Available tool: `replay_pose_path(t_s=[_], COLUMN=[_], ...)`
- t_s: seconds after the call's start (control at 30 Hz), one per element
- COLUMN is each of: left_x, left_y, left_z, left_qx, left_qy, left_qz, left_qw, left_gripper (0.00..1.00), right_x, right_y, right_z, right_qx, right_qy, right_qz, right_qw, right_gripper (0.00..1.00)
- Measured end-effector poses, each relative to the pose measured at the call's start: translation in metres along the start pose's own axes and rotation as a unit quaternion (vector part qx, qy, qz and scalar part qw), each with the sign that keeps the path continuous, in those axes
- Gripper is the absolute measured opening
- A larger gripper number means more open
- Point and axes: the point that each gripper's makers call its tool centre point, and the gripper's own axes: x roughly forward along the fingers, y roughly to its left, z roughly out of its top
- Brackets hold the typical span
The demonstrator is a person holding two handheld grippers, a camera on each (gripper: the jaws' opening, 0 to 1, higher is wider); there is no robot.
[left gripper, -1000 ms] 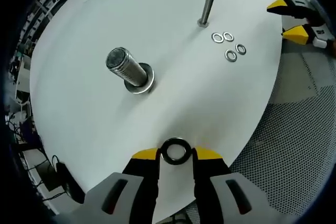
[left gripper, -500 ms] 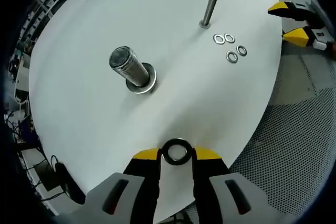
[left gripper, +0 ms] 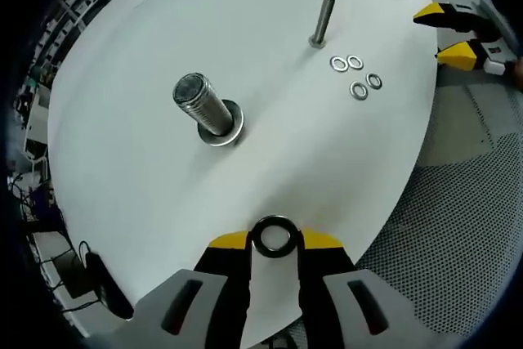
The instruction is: Place the washer onto the threaded stud by aligning its center hole with the stud, sliding it down to the base, and recovering from edge contact or off-axis alignment until the washer reaches the visible bottom stop.
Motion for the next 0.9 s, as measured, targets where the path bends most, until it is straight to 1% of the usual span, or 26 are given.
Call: replay_pose_path(t_s=[0.07,0.17,0.23,0.43,0.5,0.6,0.73,0.9], left_x=[-0.001,-0.001,-0.004,-0.015,-0.022,-0.028,-0.036,-0.043], left_y=[0.000,0.002,0.002,0.013,0.018,0.027,0.032,0.042], left_z=[0.000,-0.005,-0.007,-0.002,0.004,0.012,0.025,0.041], left_qx=[-0.003,-0.005,-0.009,-0.016,-0.019,-0.037,-0.040,-0.051], left_qy=[-0.006,-0.002,-0.005,-0.023,-0.032,-0.046,-0.064,-0.078], left_qz=[-0.001,0.000,-0.001,0.001,0.005,0.008,0.012,0.016], left_qw=[1.0000,1.0000,1.0000,0.9996,0.9993,0.9982,0.9971,0.9955], left_gripper=[0.19,0.19,0.18,0.18,0.19,0.19,0.19,0.19], right_x=[0.000,0.000,0.000,0.001,0.001,0.001,0.001,0.001], right_y=[0.000,0.000,0.000,0.001,0.001,0.001,0.001,0.001], right_z=[0.000,0.000,-0.001,-0.002,-0.002,-0.003,-0.003,-0.003], right_qx=[-0.001,-0.001,0.000,-0.002,-0.002,-0.005,-0.005,-0.003], right_qy=[0.001,0.000,0.002,0.004,0.004,0.009,0.009,0.009], right_qz=[0.001,0.001,0.002,0.002,0.002,0.002,0.002,0.003], right_qw=[1.0000,1.0000,1.0000,1.0000,1.0000,0.9999,0.9999,1.0000], right_gripper=[0.36,0.36,0.36,0.36,0.36,0.35,0.35,0.35])
